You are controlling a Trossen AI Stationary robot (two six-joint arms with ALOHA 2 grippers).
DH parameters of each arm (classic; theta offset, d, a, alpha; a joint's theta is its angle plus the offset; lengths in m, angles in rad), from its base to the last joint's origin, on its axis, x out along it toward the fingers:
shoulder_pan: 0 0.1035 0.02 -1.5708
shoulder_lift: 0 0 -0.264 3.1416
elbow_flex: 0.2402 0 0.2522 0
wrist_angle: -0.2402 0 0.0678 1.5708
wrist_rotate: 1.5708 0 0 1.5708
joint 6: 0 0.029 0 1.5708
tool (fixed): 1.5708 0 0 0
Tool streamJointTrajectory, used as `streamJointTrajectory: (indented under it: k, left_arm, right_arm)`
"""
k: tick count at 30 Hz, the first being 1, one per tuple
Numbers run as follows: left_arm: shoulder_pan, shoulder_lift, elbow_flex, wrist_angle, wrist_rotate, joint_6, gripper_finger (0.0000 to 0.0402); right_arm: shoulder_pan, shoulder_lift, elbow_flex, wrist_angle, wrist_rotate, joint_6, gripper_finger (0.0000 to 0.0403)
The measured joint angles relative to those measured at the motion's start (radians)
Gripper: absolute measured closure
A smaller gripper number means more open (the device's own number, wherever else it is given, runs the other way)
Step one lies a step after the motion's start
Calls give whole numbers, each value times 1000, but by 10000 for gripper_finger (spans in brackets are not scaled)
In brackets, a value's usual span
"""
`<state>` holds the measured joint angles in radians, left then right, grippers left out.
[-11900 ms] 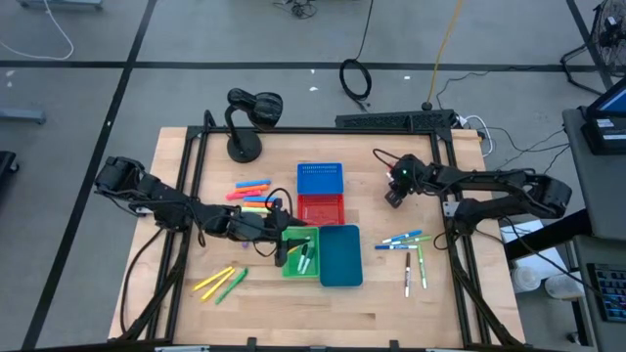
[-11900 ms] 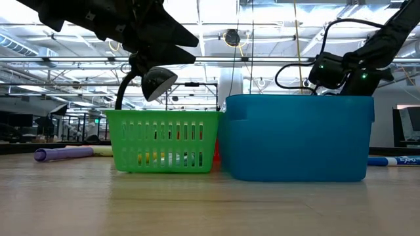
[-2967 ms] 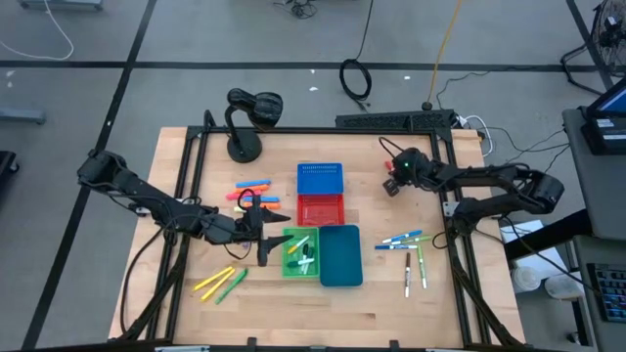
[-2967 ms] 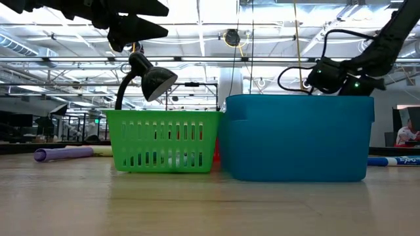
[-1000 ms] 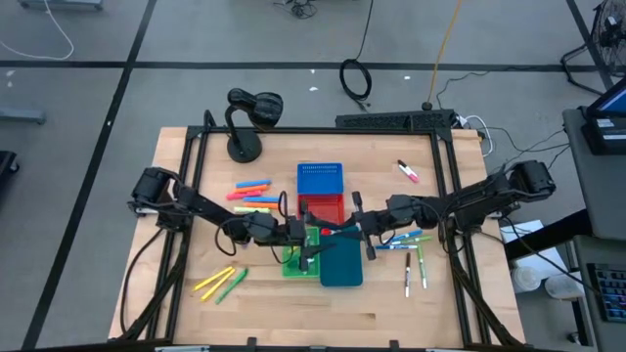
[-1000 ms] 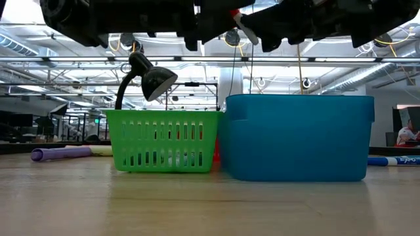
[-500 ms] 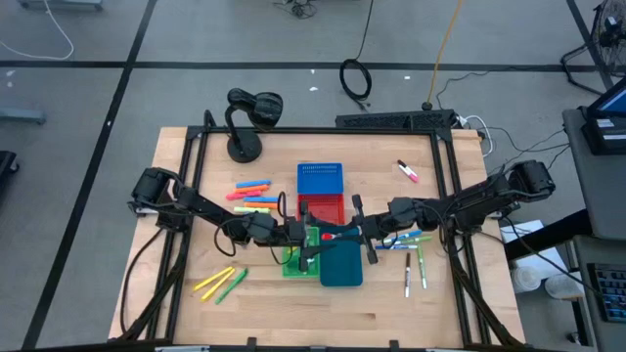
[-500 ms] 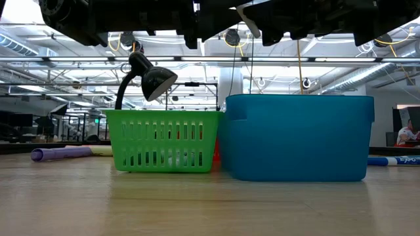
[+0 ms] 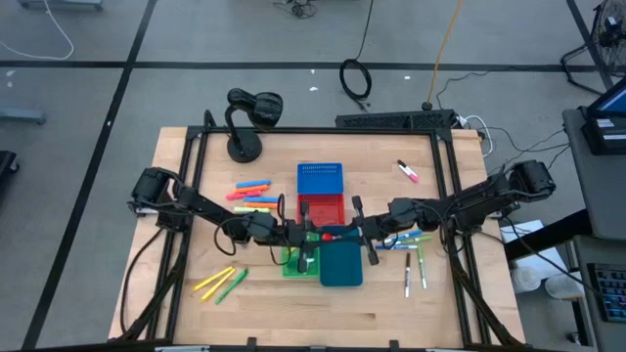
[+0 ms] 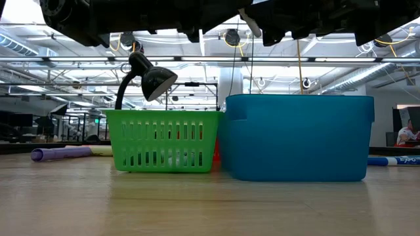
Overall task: Pick & Place Markers
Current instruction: Put the small red highlighter pen into the green bin
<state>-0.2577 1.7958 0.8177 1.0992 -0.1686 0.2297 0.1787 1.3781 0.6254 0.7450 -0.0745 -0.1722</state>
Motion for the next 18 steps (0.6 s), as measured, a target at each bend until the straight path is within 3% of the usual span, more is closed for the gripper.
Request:
streamJointTrajectory:
  k: [10, 18]
  left_arm:
    - [-12, 2, 0, 7, -22, -3, 348]
    - [-34, -26, 1, 5, -39, 8, 348]
  right_arm:
    - [-1, 0, 2, -34, 3, 28, 377]
    - [0, 1, 0, -159, 134, 54, 292]
